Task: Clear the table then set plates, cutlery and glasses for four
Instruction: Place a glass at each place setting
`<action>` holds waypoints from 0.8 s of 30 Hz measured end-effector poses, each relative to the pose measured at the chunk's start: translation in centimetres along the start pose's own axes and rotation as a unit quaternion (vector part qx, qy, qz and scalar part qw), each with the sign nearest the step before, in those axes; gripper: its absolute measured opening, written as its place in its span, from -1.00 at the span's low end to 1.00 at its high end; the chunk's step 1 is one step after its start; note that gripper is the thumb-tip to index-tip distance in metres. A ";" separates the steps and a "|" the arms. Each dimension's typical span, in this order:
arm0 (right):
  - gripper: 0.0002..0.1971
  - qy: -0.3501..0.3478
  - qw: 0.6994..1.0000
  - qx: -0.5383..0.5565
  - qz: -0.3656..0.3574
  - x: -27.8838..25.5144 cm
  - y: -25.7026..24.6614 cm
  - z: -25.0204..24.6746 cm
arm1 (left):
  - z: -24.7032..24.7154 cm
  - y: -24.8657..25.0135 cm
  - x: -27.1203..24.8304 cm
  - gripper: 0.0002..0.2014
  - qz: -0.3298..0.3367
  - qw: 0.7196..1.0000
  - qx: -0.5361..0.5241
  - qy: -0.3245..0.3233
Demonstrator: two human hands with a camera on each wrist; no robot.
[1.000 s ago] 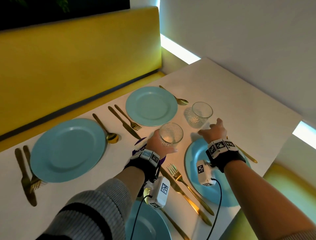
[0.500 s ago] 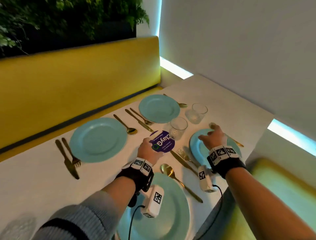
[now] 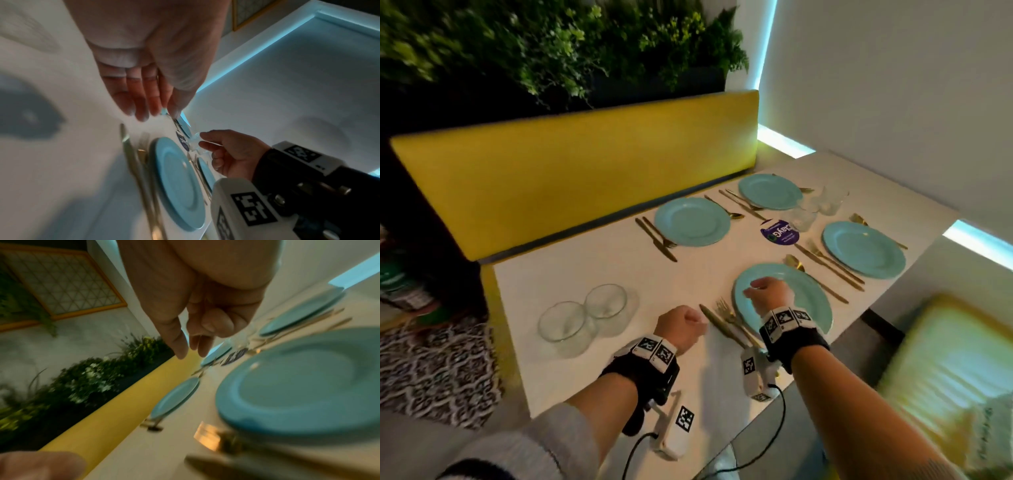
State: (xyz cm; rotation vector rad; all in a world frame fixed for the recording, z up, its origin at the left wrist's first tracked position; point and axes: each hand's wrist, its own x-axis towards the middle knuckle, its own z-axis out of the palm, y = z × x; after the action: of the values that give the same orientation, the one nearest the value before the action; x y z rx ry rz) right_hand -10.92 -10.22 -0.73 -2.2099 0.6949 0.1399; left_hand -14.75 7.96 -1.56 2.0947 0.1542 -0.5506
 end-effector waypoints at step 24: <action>-0.06 -0.198 0.963 -0.085 -0.164 -6.1 -7.5 21.0 | -12.4 -14.7 -0.3 0.13 -0.116 0.950 -0.188 0.222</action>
State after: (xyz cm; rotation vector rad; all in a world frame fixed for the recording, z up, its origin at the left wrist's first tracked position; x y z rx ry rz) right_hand -9.58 11.75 -7.98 -2.3277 0.0957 0.4711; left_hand -15.68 26.45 -6.92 1.8009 0.7160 -0.1543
